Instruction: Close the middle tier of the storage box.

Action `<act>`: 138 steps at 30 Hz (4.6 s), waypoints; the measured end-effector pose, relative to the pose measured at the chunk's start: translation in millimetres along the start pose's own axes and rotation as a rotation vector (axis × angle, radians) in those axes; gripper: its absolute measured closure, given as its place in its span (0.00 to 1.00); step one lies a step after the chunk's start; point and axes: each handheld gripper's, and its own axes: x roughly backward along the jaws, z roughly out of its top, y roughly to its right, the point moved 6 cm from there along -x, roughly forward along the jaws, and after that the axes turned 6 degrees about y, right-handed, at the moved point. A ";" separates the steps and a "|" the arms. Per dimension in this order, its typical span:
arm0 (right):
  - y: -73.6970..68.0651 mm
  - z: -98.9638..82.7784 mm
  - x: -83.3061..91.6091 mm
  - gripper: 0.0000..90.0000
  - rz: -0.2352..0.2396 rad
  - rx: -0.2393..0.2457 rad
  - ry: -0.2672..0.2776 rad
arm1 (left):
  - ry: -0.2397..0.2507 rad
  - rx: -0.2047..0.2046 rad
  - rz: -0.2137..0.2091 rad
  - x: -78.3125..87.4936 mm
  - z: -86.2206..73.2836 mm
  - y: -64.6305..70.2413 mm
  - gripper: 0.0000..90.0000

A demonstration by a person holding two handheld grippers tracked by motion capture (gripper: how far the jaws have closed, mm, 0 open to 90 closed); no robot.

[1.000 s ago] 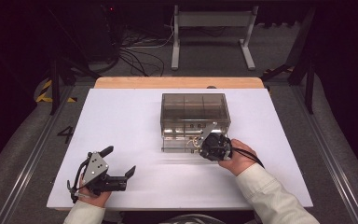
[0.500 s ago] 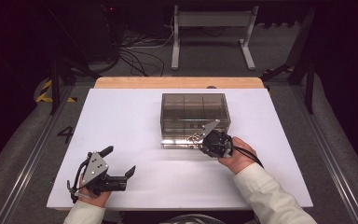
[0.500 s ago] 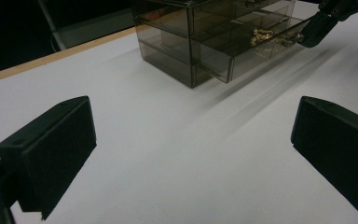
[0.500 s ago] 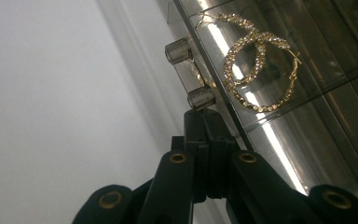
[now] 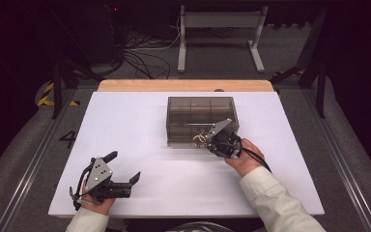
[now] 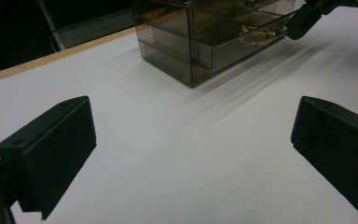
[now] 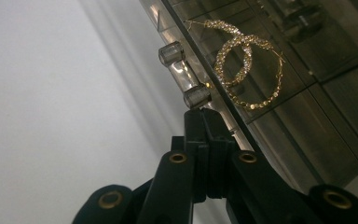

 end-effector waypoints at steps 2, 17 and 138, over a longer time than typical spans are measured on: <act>1.8 0.3 -1.1 1.00 -0.010 -0.011 0.007 | -0.001 0.003 0.001 -0.1 -0.1 0.1 0.01; 12.8 2.9 -8.6 0.99 -0.069 -0.052 0.037 | -0.002 0.005 0.000 -0.3 -0.3 0.0 0.01; 7.3 -103.6 79.9 0.00 -0.029 -0.269 0.620 | 0.003 0.003 -0.016 0.2 -0.9 2.7 0.01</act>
